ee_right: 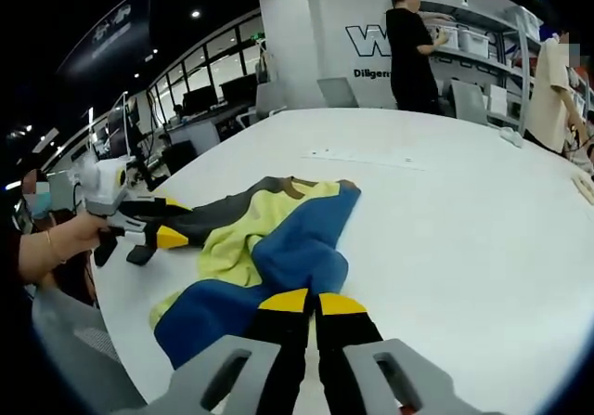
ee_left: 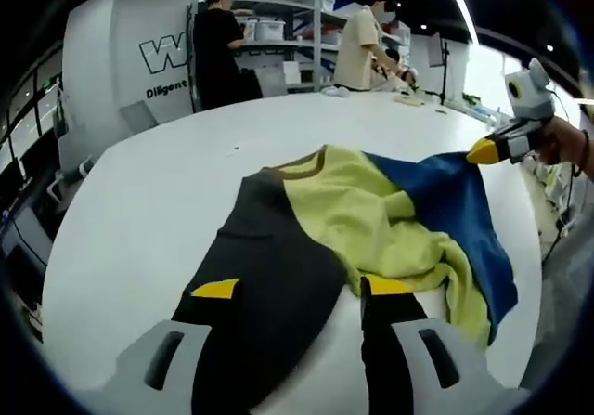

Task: Fold the garment on the visible template until the final outline fits inside the template.

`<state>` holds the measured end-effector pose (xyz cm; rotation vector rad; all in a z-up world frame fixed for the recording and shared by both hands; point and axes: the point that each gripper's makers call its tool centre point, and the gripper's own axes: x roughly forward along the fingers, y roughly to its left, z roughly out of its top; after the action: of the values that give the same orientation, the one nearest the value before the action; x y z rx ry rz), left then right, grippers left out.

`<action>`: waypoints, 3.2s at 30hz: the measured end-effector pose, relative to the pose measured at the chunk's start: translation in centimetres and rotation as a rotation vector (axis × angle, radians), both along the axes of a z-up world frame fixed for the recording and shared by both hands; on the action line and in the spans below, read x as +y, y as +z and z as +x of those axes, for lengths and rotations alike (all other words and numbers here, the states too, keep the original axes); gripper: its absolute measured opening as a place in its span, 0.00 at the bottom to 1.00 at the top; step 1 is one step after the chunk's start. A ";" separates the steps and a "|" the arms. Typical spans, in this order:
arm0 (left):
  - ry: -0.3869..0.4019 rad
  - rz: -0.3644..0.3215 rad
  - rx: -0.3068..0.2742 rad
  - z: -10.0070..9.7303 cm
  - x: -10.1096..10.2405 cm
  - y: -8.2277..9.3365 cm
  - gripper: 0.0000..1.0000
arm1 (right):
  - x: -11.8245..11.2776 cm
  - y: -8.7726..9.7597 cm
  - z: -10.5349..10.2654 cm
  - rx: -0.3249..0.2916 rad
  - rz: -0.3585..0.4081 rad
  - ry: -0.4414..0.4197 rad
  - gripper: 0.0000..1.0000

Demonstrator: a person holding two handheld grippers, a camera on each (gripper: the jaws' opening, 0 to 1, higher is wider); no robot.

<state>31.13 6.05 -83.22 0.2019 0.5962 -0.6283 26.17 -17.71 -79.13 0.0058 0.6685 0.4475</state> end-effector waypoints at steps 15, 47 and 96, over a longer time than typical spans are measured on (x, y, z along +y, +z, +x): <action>0.022 0.016 0.062 -0.4 0.2 -1.5 0.02 | -0.3 0.2 0.3 -0.012 -0.003 0.001 0.00; 0.126 0.076 0.073 1.7 6.0 -1.6 0.01 | -3.9 0.5 0.5 0.026 0.058 -0.117 0.00; 0.176 0.120 0.103 4.7 12.2 -2.4 0.02 | -8.7 -1.8 1.8 0.144 0.062 -0.218 0.00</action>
<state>35.81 18.21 -85.59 0.2272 0.7435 -0.4350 27.94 -26.40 -80.91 0.1697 0.7857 0.2590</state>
